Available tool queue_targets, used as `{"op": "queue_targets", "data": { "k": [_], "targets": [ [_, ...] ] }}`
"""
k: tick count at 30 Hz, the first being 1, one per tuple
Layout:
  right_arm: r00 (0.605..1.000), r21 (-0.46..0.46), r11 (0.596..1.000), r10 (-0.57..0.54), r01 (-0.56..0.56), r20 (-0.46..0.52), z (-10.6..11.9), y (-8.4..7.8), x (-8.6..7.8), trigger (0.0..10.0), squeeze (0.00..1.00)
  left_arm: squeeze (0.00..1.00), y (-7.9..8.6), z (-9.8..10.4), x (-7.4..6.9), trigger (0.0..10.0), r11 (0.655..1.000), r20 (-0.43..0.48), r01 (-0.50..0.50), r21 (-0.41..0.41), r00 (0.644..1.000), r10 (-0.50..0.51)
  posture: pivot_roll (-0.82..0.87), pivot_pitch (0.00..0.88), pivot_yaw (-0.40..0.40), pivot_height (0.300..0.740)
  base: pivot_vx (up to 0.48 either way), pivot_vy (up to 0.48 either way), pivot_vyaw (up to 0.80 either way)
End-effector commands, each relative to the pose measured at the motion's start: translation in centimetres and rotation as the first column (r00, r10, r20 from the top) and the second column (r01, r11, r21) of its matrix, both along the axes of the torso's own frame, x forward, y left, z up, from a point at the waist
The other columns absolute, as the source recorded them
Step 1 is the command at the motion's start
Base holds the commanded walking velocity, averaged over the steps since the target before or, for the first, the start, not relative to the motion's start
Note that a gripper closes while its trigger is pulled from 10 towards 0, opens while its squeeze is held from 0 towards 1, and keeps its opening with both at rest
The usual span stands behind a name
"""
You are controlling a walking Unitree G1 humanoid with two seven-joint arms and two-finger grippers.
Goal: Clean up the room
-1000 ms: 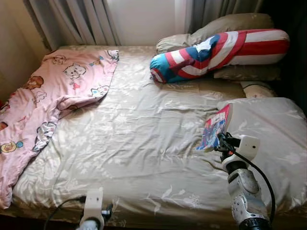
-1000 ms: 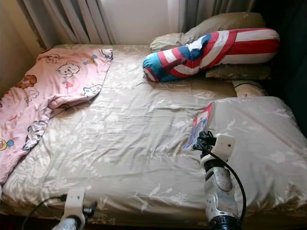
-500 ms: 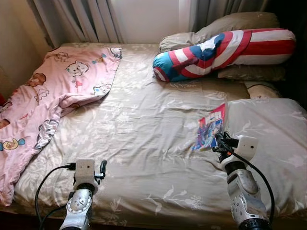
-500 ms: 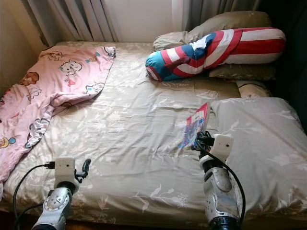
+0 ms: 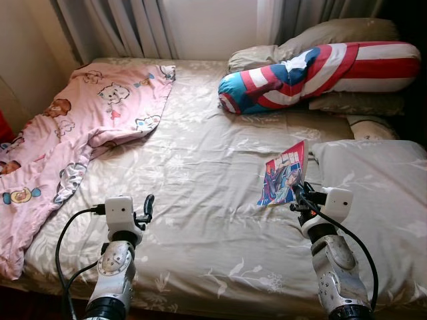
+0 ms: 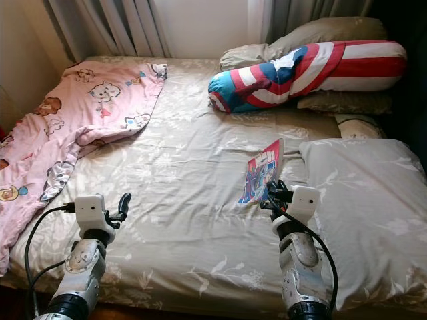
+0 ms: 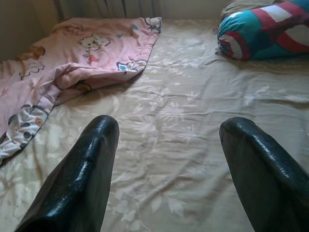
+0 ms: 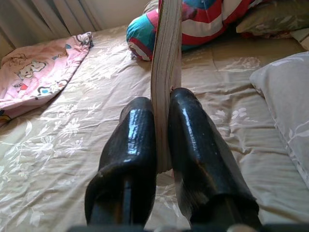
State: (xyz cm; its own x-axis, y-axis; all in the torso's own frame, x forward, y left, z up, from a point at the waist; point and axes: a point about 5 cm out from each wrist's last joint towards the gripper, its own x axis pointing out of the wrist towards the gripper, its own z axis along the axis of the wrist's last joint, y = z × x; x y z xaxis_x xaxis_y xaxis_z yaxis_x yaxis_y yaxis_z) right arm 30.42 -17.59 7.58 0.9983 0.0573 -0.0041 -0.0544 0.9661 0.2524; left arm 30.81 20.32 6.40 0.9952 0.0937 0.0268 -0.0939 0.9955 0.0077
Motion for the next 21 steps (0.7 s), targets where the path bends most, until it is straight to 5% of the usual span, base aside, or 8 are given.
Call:
{"op": "queue_targets", "data": {
  "k": [1,21],
  "targets": [
    [0.997,0.003,1.0,-0.002,0.002,0.077,1.1,-0.04,-0.07,10.0,0.0,0.0,-0.23,-0.64,-0.43,10.0,1.0,-0.031,0.011,-0.007,0.999,-0.011,-0.16,0.083,0.049,0.682,0.0,0.0,0.0],
    [0.999,-0.024,1.0,-0.003,0.004,0.049,0.65,0.07,0.03,10.0,0.0,0.0,-0.67,0.02,-0.05,10.0,0.999,-0.017,0.048,-0.001,0.999,-0.048,-0.14,0.117,0.043,0.658,0.0,0.0,0.0]
  ]
}}
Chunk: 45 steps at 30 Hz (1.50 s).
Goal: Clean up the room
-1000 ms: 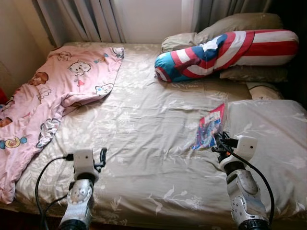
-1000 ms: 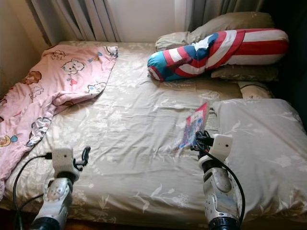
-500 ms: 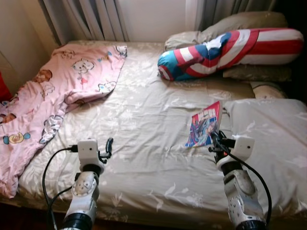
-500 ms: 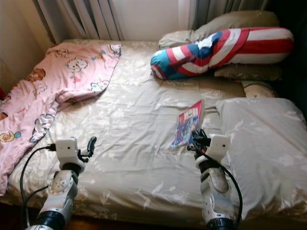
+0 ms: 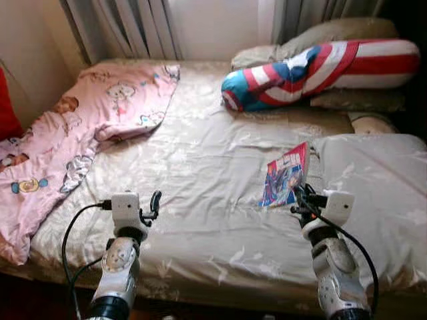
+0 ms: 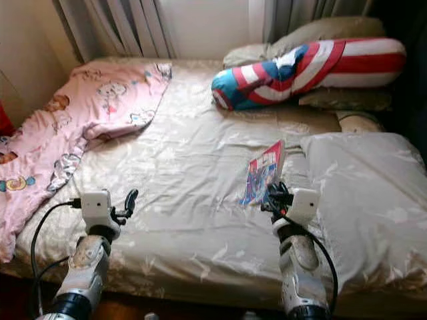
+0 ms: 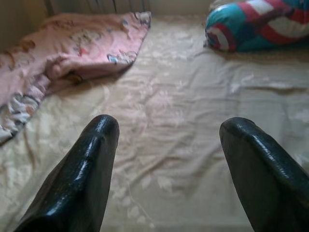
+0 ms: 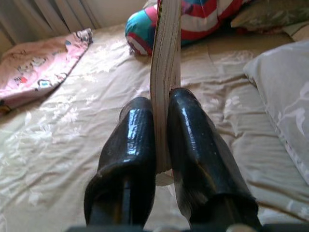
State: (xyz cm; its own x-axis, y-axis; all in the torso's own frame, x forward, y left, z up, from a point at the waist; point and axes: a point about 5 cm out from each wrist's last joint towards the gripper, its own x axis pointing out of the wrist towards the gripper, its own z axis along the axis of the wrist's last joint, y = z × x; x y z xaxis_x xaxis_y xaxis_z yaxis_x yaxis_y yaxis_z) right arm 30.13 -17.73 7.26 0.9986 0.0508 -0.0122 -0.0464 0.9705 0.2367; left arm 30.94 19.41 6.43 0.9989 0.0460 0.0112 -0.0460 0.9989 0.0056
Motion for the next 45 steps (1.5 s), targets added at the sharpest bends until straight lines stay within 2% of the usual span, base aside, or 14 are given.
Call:
{"op": "queue_targets", "data": {
  "k": [1,29,45],
  "targets": [
    [0.998,-0.007,1.0,0.0,0.001,0.056,0.97,0.2,0.32,10.0,0.0,0.0,0.24,0.01,-0.18,10.0,1.0,-0.001,0.001,0.003,1.0,-0.001,-0.14,0.117,0.043,0.658,0.0,0.0,0.0],
    [0.999,0.0,1.0,-0.013,0.013,0.034,0.64,0.28,0.48,10.0,0.0,0.0,-0.27,-0.01,-0.25,10.0,1.0,-0.009,0.023,-0.017,1.0,-0.023,-0.13,0.14,0.049,0.658,0.0,0.0,0.0],
    [1.0,-0.029,0.999,-0.02,0.02,0.018,0.3,0.3,0.41,10.0,0.0,0.0,-0.43,-0.01,-0.3,10.0,0.999,-0.015,0.035,-0.016,0.999,-0.035,-0.13,0.135,0.055,0.649,0.0,0.0,0.0]
  ]
}}
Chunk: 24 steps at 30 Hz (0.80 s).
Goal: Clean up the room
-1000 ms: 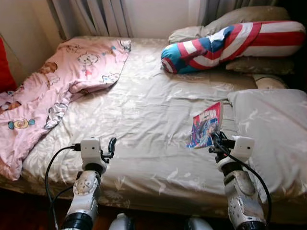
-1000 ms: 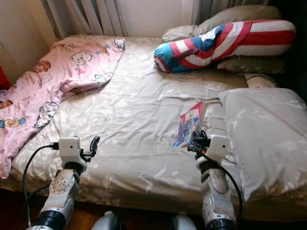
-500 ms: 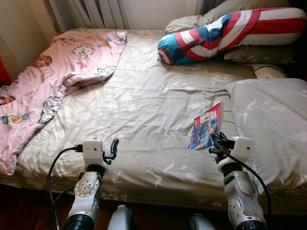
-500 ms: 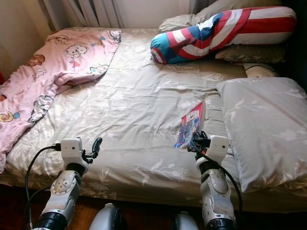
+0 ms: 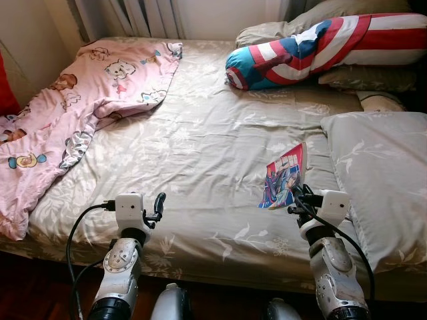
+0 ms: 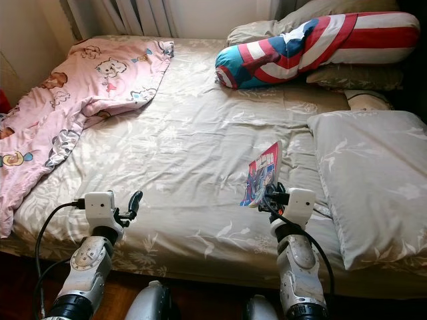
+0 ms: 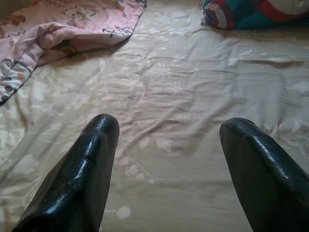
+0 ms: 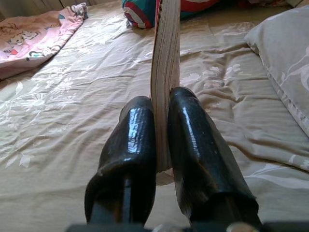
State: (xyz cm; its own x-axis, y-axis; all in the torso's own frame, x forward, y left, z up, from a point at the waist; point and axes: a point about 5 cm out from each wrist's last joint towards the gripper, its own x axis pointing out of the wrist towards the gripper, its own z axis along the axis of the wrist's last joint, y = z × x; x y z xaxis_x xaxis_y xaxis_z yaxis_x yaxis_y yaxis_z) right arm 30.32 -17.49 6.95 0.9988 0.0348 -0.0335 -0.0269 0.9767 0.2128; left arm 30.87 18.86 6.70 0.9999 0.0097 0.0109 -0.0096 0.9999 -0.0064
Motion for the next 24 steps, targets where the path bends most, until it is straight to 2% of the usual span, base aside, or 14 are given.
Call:
{"op": "queue_targets", "data": {
  "k": [1,24],
  "targets": [
    [0.999,-0.005,1.0,-0.005,0.005,0.038,0.61,0.06,0.23,10.0,0.0,0.0,0.14,-0.28,-0.23,10.0,1.0,-0.016,-0.001,-0.004,1.0,0.001,-0.13,0.135,0.055,0.649,0.0,0.0,0.0],
    [0.999,-0.008,1.0,-0.006,0.006,0.032,0.47,0.26,0.3,10.0,0.0,0.0,-0.03,-0.39,-0.36,10.0,1.0,-0.022,0.004,-0.007,1.0,-0.004,-0.13,0.133,0.06,0.634,0.0,0.0,0.0]
  ]
}}
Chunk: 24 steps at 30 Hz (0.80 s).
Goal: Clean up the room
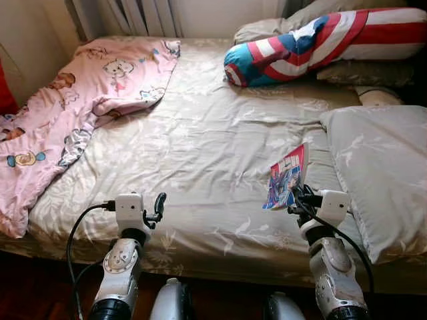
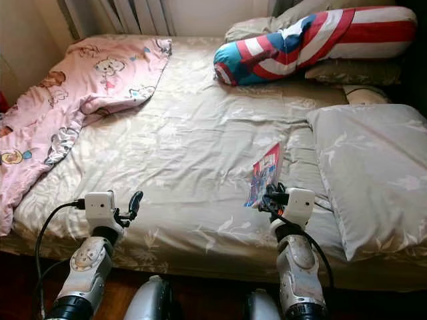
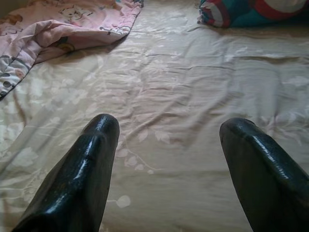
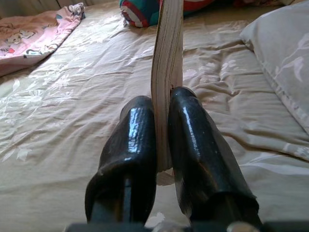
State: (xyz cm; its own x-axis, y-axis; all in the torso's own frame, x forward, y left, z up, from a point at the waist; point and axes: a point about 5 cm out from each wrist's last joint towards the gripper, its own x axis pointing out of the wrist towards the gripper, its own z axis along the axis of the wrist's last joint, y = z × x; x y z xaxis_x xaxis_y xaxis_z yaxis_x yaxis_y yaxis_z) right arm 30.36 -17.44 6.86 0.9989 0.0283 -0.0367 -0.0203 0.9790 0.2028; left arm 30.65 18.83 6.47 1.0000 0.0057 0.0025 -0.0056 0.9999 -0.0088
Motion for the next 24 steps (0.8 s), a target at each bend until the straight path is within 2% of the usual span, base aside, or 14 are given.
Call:
{"op": "queue_targets", "data": {
  "k": [1,13,24],
  "targets": [
    [0.999,0.004,1.0,0.001,-0.001,0.035,0.56,0.22,0.26,10.0,0.0,0.0,-0.02,-0.15,-0.16,10.0,1.0,-0.013,0.0,-0.007,1.0,0.0,-0.13,0.133,0.06,0.634,0.0,0.0,0.0],
    [0.999,0.011,1.0,0.009,-0.009,0.032,0.44,0.45,0.29,10.0,0.0,0.0,-0.06,-0.15,-0.14,10.0,1.0,-0.015,0.004,-0.006,1.0,-0.005,-0.12,0.138,0.063,0.634,0.0,0.0,0.0],
    [0.999,0.012,1.0,0.017,-0.018,0.031,0.42,0.58,0.29,10.0,0.0,0.0,-0.18,-0.12,-0.14,10.0,1.0,-0.014,0.005,-0.01,1.0,-0.005,-0.12,0.14,0.062,0.634,0.263,0.0,0.0]
  ]
}}
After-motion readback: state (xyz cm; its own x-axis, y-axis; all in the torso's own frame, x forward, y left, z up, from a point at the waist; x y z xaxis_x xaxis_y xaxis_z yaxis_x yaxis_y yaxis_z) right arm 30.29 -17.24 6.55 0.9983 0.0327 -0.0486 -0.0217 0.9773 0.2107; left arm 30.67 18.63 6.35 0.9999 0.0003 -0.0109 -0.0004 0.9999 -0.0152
